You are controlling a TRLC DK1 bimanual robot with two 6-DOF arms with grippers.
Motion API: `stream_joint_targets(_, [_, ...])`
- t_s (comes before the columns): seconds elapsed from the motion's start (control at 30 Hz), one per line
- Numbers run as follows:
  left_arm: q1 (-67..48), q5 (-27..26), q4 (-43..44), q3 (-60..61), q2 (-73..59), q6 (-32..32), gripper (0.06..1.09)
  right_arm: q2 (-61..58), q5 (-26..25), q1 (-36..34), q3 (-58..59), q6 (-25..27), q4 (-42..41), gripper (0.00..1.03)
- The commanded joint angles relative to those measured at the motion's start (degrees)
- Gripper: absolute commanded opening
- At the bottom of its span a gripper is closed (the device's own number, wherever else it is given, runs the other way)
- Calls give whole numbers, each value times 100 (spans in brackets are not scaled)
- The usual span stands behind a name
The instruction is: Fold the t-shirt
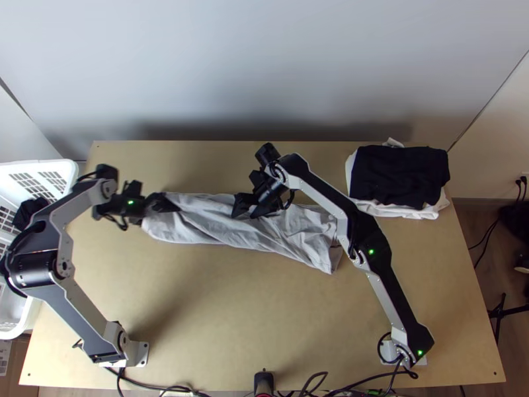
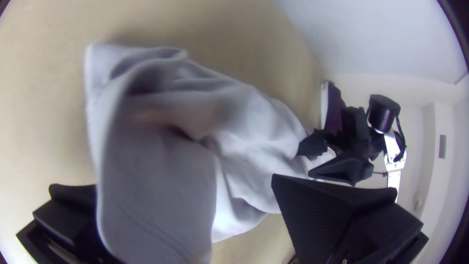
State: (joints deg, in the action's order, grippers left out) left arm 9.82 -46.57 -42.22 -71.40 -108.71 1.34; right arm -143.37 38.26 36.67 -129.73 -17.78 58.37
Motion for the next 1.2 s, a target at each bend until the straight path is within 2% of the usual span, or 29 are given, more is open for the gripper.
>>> stream_joint_targets(0.0, [-903,-371,311,-94,-10,604,85,20,6,-212,-17,3,-10,97])
stream_joint_targets(0.03, [-1009,-362,390,-59,-2,657,71,28,6,-248,-26,-6,-10,97])
stream_joint_targets(0.07, [-1079,-353,557,12,34,762,52,46,6,-292,-26,3,-10,97])
stream_joint_targets(0.13, [-1088,-186,1479,319,209,1536,8,90,6,-371,-26,-6,-10,97])
stream_joint_targets(0.2, [-1062,-177,2183,671,456,1817,9,160,6,-450,-8,3,-10,97])
stream_joint_targets(0.27, [-1035,-186,2314,785,570,1790,9,239,6,-529,36,3,-10,97])
stream_joint_targets(0.77, [-754,-248,2095,609,1176,1738,9,1083,-3,-924,563,231,17,97])
stream_joint_targets(1.03, [-1114,-221,1603,530,1484,1228,9,1795,-3,-1276,1266,486,78,97])
stream_joint_targets(1.17, [-1554,121,1216,530,1765,701,9,2375,-56,-1346,1899,556,-98,97])
